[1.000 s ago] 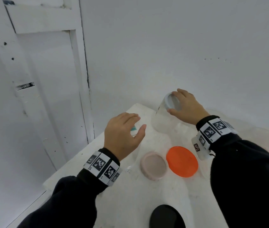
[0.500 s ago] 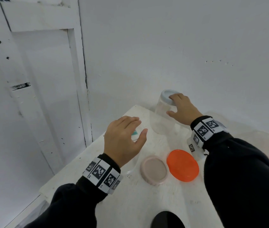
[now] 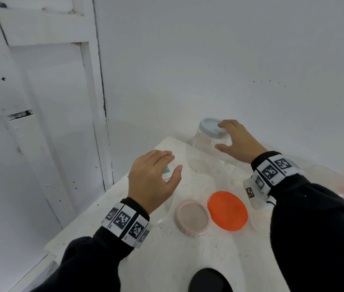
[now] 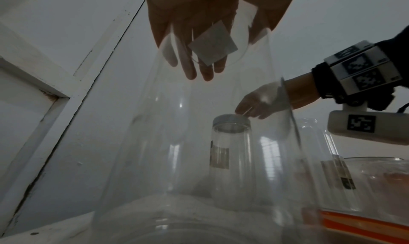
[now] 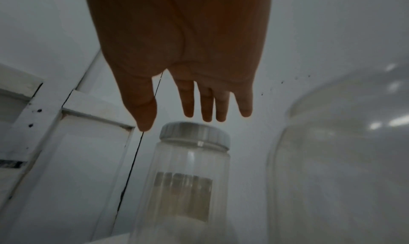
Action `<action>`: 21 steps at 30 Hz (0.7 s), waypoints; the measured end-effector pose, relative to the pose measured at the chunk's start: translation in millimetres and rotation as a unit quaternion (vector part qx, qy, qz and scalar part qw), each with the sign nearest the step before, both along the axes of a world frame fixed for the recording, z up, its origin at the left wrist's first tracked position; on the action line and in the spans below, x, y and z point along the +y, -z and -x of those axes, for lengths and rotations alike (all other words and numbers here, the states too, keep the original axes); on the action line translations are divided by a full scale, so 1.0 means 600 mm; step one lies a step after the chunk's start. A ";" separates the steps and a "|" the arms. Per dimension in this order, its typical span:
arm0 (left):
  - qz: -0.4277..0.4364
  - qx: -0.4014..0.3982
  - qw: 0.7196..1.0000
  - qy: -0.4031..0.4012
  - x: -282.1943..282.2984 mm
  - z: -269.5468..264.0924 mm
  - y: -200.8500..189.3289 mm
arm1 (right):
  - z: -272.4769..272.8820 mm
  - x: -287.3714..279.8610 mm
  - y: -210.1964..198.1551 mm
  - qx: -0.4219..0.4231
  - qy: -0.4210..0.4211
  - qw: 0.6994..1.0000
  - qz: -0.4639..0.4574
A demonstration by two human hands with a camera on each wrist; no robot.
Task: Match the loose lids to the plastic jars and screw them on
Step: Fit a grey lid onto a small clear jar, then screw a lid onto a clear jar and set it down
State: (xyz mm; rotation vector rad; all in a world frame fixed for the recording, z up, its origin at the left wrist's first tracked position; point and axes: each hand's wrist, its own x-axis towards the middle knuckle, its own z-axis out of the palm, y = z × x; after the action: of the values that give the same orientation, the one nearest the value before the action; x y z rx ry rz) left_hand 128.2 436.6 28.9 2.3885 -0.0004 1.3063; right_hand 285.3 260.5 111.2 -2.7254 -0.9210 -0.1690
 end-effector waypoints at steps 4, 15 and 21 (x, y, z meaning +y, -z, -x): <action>0.003 0.004 1.000 0.000 0.000 0.000 -0.002 | 0.003 -0.053 -0.025 -0.011 0.052 0.998 -0.023; 0.010 0.039 0.999 0.009 -0.001 0.005 -0.008 | 0.005 -0.122 0.012 0.095 0.171 0.978 0.074; 0.019 0.086 0.996 0.021 0.004 0.010 -0.017 | 0.016 -0.117 0.004 0.080 0.170 0.976 0.105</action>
State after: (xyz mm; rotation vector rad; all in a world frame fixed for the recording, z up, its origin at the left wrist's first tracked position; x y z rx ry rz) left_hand 122.5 438.7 39.3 2.4465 0.0249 1.0699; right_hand 275.9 190.1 109.0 -3.0213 -0.4452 0.0910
